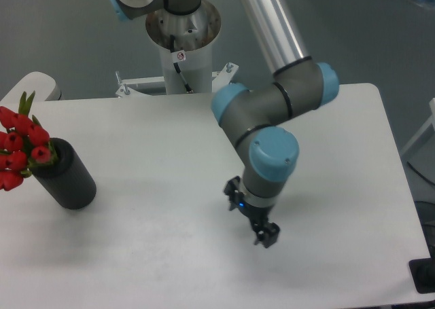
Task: Pick up the flowers from the vase
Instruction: 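Move the open gripper toward the red tulips in the black vase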
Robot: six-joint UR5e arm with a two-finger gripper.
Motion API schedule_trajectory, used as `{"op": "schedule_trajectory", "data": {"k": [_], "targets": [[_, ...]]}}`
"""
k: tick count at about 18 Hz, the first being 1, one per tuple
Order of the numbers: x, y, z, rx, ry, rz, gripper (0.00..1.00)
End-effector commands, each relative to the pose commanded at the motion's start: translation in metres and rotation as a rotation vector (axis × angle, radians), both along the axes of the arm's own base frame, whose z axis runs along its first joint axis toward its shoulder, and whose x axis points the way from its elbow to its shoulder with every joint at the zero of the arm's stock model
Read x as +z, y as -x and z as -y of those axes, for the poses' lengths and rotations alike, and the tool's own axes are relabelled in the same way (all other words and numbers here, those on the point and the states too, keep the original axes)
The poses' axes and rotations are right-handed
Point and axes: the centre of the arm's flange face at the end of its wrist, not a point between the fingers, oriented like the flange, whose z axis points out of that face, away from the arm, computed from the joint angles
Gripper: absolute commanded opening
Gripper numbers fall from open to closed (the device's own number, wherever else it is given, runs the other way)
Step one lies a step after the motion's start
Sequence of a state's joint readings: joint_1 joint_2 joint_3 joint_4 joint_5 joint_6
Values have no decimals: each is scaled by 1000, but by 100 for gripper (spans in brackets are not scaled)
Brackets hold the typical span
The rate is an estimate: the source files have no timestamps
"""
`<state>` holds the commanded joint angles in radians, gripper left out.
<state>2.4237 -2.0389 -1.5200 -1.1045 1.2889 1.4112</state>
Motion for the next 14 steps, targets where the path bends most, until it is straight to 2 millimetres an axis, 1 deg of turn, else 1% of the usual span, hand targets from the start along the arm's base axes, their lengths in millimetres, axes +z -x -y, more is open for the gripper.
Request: {"op": "schedule_trajectory", "data": {"k": [4,6,11,12,14], "targets": [[18,-26,5,-8,-115,94,100],[30,-34,6,-12,-151,109,100],[50,-53,13,-7,-226,164,100],[52,-55,16,3,-239,184,100],[48,-60,18,10,-262,244,100]]}}
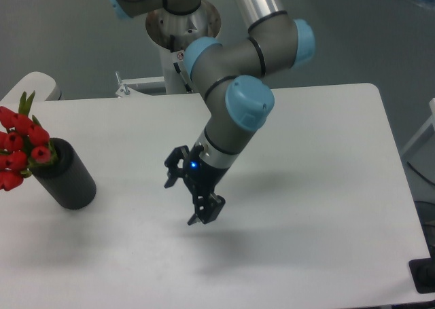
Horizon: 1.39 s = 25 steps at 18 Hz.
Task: Pick up the flowers from the vase
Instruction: 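Move the open gripper toward the red tulips in the black vase, then lower the gripper around the tulip stems above the vase rim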
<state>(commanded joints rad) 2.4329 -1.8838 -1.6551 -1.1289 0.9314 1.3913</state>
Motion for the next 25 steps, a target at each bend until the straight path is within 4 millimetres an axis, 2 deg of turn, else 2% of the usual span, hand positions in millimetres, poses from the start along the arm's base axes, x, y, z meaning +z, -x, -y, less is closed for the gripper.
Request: {"op": "schedule_trajectory", "data": {"k": [3,5,7,9,12,14,18,20,22,25], "targets": [[1,-8,7,3,-19,28,100],[-1,-20,12,0,-23,49,100],[3,-39,20,-9,-35,65,100],[16,-50,21,-6,-77,92,100],[30,-90,7,-30,-128,170,100],[34,-109,-2,-42,-137,206,100],[31,-156,-18,-131,-139,224,100],[32,-168,-21,-149,-154,233,100],[21,-180,-19,-167,-140,245,100],[14,-193,-19,-187,-130,255,100]]}}
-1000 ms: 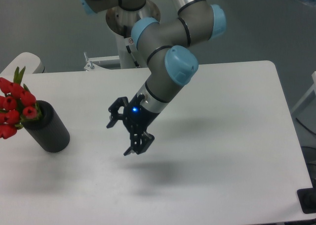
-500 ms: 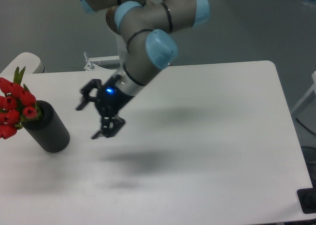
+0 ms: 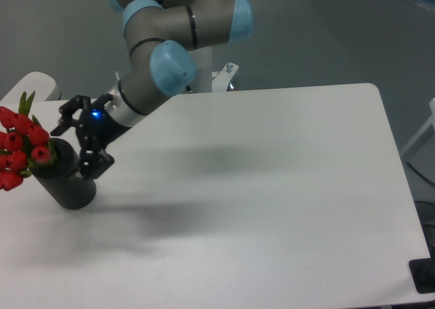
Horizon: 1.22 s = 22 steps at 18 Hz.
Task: Pick up the flowers from the vase
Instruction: 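Lower the gripper around the tulip stems above the vase rim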
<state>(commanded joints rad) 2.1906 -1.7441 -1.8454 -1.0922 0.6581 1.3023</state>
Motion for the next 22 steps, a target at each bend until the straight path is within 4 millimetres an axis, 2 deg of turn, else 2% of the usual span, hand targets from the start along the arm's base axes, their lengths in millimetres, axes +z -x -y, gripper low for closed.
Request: {"op": "schedule_trajectory", "data": {"k": [1,5,12,15,17,18,22], "targets": [[-1,-11,-4,-19,-8,11,100],[-10,-25,-11,-46,-13,41,100],[-31,-41,-17,-78,-45,46,98],[-31,-41,-19,-73,-52,65,46],[-30,-40,-18,-67,-50,66,16],[-24,-41,-16,-71,-61,39,1],[-19,-37,-15,-62,-69,47,0]]}}
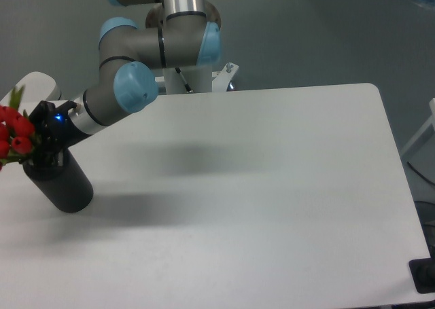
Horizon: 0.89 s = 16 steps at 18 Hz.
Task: Pick up the flowers from the vase
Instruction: 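Lower the gripper around the tulip stems above the vase rim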
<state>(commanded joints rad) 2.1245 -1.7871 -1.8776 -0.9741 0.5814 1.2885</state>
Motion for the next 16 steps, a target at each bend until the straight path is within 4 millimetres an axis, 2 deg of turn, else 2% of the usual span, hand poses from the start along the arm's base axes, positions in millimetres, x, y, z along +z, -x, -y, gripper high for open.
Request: {"op": "schedule_trajectory", "data": {"k": [8,12,16], "targets": [[36,16,5,68,-34,57,0],[67,32,5,134,-46,130,0],[88,43,2,186,-26,175,0]]}}
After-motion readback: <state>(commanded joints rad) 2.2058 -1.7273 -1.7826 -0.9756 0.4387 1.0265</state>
